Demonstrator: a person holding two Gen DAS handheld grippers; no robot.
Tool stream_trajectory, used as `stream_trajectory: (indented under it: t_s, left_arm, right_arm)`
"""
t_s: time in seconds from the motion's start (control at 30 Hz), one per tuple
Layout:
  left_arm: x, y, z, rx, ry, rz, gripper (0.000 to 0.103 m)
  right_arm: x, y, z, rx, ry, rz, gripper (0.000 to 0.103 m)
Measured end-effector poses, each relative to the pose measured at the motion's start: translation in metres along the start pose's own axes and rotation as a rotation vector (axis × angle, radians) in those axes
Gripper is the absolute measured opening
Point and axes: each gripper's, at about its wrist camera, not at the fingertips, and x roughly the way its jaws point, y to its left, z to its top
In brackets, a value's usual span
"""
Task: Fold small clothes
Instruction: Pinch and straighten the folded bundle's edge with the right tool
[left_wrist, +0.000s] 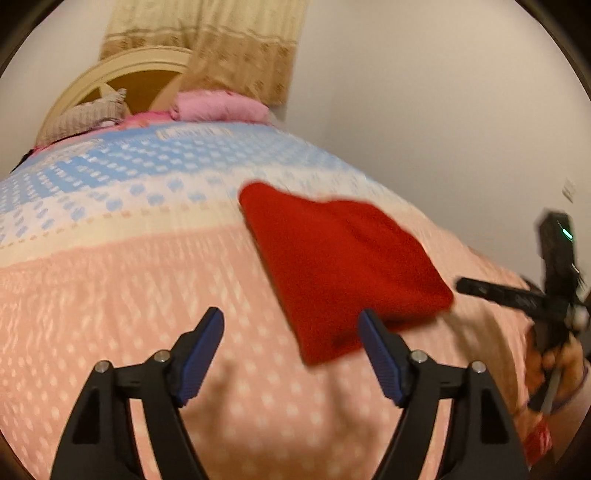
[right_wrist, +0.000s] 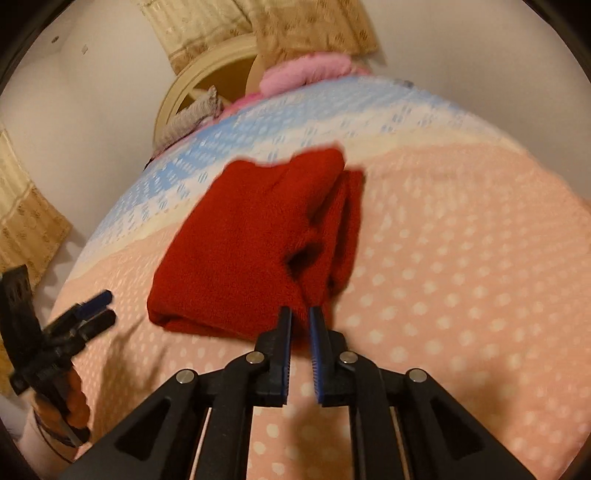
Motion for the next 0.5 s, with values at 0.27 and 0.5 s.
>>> stream_trajectory:
  t_s: [0.27, 0.5]
  left_arm:
    - [0.078, -0.033, 0.015, 0.021, 0.095, 0.165, 0.078]
    - [0.09, -0.041, 0.0, 0.048, 0.113, 0.219, 0.079]
  right_arm:
    - [0.015, 0.043, 0.035, -0.127, -0.099, -0.051, 0.009]
    - [0.07, 0.012, 0.027, -0.039, -0.033, -0.054, 0.009]
